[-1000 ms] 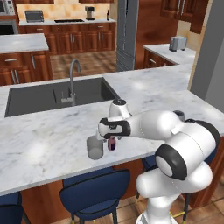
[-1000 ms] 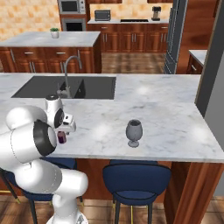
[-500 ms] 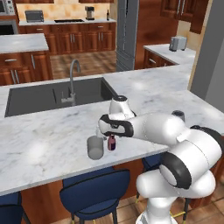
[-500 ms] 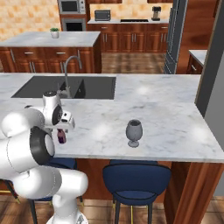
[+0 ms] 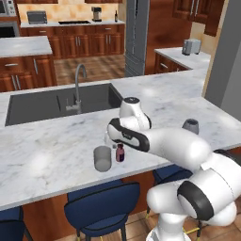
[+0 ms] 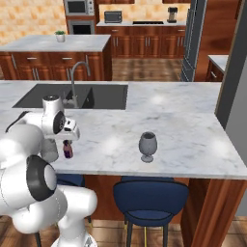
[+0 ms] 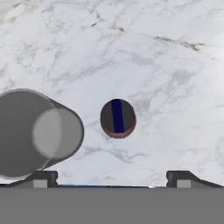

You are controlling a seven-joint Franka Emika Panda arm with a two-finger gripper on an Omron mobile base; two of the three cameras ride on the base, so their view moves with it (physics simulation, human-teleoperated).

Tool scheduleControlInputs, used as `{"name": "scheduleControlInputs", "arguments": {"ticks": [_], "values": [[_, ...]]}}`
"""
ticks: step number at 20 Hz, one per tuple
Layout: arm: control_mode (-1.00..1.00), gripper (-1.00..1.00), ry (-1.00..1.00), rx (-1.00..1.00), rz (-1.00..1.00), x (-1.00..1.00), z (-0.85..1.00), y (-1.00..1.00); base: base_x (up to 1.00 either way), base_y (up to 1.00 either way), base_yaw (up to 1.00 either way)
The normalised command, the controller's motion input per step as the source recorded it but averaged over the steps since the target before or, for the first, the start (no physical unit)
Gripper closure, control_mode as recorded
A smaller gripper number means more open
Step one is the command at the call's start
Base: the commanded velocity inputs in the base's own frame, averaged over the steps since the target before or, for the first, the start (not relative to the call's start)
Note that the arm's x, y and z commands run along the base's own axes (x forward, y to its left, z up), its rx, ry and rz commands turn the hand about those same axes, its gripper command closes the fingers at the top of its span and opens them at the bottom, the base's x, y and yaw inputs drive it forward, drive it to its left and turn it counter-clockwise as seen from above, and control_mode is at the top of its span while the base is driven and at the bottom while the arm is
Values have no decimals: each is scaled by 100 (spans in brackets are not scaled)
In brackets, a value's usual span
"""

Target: There is a wine glass and glass cup on the dining counter. Place the wine bottle next to the wine glass and the juice bottle next to the glass cup.

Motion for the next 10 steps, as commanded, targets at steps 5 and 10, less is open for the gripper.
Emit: {"name": "scheduleControlInputs", "arguments": {"ticks": [5, 10], "values": [[-100, -100, 0, 0, 0, -63, 7, -3, 0, 0, 0], [-100, -100, -1, 0, 0, -53, 4, -8, 0, 0, 0]]}}
